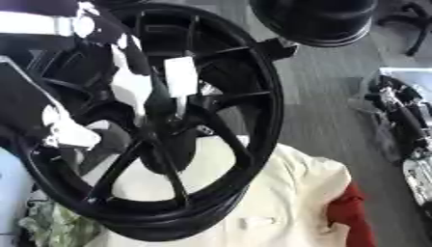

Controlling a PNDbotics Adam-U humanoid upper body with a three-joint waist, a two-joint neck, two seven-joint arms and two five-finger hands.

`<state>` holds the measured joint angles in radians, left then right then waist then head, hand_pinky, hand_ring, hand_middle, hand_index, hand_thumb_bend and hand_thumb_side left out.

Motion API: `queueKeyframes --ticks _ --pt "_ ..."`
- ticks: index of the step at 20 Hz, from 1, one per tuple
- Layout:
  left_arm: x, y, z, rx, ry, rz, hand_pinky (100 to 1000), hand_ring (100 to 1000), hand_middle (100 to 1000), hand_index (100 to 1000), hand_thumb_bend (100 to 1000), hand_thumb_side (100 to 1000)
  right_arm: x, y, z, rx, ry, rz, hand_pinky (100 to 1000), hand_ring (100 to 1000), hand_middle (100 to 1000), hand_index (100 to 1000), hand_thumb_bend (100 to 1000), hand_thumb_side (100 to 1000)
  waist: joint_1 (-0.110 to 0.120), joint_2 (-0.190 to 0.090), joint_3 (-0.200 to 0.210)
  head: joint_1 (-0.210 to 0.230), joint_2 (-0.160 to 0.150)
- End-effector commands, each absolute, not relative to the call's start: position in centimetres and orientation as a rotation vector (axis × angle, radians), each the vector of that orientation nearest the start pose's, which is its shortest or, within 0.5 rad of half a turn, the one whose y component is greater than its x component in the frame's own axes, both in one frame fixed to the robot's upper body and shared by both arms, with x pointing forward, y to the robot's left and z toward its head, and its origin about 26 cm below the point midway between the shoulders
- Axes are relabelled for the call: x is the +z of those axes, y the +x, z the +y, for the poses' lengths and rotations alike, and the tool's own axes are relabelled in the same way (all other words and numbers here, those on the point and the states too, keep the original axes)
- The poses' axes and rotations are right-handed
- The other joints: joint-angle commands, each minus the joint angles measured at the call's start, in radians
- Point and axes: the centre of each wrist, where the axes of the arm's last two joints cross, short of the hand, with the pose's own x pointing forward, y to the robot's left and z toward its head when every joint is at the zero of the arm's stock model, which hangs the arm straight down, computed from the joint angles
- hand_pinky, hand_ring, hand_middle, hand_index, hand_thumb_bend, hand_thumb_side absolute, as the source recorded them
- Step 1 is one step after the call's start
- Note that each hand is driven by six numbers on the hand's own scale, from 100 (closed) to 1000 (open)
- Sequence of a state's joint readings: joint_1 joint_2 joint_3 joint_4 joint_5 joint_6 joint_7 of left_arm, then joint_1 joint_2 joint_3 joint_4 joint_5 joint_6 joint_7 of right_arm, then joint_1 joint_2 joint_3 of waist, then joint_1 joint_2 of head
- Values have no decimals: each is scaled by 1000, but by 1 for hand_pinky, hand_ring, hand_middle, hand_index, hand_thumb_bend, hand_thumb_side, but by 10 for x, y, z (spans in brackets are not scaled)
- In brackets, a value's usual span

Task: Pull the pin out of the wheel hub.

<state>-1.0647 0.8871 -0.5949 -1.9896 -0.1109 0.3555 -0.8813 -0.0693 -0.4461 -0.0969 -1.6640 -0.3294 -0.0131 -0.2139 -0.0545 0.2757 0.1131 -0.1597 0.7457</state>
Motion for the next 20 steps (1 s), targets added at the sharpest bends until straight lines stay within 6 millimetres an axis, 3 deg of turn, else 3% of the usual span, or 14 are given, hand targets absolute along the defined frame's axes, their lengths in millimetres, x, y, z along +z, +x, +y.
queueKeyframes --ticks 1,4,13,20 --pt "364 281 165 -2077 449 -1383 733 645 748 825 536 402 86 292 -365 -102 -290 -1787 927 756 692 836 100 516 0 -13 -1 1 -7" --pt "364 283 166 -2064 489 -1388 760 733 759 821 515 387 85 292 -365 -101 -288 -1785 927 756 691 836 100 516 -1 -12 -1 -1 -8" --pt "362 306 174 -1977 563 -1400 768 741 784 814 481 373 85 293 -363 -98 -278 -1784 927 756 691 835 100 517 -3 -11 -6 -2 -17" --pt "361 319 178 -1957 504 -1384 761 725 761 811 463 393 84 294 -362 -97 -274 -1782 927 757 691 836 100 519 -2 -11 -8 4 -21"
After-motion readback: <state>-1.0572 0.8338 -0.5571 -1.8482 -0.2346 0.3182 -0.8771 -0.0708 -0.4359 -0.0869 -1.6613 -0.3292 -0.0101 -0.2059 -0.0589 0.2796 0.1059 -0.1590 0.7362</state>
